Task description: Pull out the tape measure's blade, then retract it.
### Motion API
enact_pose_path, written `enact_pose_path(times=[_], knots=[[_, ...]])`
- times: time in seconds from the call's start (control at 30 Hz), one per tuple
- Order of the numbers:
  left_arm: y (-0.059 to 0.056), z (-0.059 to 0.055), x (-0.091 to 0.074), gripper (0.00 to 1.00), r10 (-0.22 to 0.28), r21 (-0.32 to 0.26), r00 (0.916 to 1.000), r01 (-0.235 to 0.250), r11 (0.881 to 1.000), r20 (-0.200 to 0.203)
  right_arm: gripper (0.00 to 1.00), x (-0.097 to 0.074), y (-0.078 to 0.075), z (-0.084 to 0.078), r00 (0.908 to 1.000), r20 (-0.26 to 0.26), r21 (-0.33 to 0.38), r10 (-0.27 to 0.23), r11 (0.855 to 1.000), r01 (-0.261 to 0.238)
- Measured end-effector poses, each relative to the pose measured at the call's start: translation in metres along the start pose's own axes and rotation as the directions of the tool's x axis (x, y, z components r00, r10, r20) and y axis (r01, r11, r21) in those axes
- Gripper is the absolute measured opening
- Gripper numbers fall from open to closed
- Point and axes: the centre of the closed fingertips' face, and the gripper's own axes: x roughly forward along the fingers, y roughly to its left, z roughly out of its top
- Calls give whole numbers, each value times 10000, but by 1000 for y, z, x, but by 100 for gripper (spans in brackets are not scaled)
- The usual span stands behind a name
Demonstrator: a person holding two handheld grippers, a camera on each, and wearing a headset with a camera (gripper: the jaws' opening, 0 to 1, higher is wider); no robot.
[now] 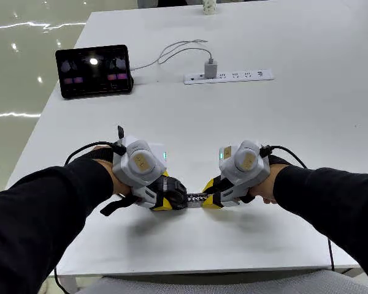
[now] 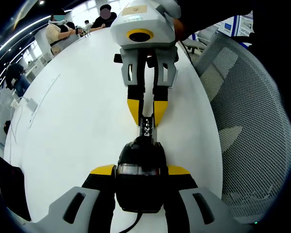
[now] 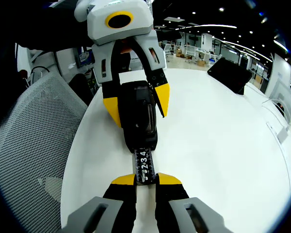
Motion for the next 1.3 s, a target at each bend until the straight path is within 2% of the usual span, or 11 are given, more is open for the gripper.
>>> enact_pose_path(times=[1.3], knots=[[-1,-5,0,33,3,-23,9999,-4,10000,-169,10,-17,-1,-19,9995,-292,-44,71,10000,-73]])
